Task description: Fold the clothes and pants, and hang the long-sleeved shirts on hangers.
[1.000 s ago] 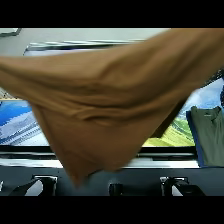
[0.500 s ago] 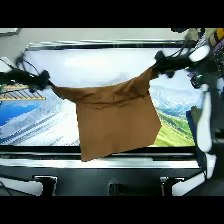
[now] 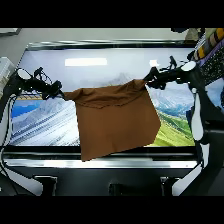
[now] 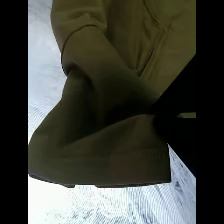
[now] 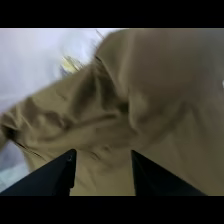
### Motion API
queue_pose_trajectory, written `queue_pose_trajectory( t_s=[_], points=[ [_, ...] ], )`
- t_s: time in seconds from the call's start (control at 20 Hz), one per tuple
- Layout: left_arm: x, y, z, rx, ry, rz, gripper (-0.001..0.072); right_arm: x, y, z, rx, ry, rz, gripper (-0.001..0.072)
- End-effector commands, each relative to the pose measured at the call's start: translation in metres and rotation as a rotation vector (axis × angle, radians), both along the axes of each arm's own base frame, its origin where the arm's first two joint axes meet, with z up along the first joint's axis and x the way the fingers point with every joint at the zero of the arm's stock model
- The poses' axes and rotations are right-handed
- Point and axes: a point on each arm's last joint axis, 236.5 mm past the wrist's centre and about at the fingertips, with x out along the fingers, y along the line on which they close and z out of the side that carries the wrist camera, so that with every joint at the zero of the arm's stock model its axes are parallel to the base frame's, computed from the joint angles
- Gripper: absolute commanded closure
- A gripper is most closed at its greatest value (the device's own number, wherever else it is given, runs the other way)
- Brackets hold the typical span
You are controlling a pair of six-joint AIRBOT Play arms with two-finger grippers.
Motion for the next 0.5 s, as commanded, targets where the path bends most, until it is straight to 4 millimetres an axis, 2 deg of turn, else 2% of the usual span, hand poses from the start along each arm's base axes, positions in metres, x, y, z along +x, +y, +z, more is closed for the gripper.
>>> queue_pose_trajectory(
  t_s=[0.0,0.1,0.15,0.2,0.3,0.45],
  points=[
    [-0.009,-0.003,-0.002,-0.007,0.039,-0.024,0.0694,-0.076,-0.077,0.007,-0.224,0.171,0.097,0.0294],
    [-0.017,-0.005,-0.002,-0.012,0.068,-0.039,0.0694,-0.114,-0.095,0.010,-0.262,0.257,0.113,0.0291],
    [-0.020,-0.006,-0.003,-0.015,0.081,-0.047,0.0694,-0.129,-0.096,0.009,-0.257,0.280,0.114,0.0276],
    [-0.023,-0.006,-0.003,-0.017,0.091,-0.052,0.0694,-0.148,-0.095,0.005,-0.256,0.307,0.120,0.0231],
    [-0.027,-0.007,-0.003,-0.020,0.106,-0.060,0.0694,-0.181,-0.086,-0.011,-0.244,0.346,0.106,0.0231],
    [-0.032,-0.009,-0.003,-0.023,0.123,-0.069,0.0694,-0.237,-0.063,-0.048,-0.188,0.414,0.049,0.0217]
  ],
)
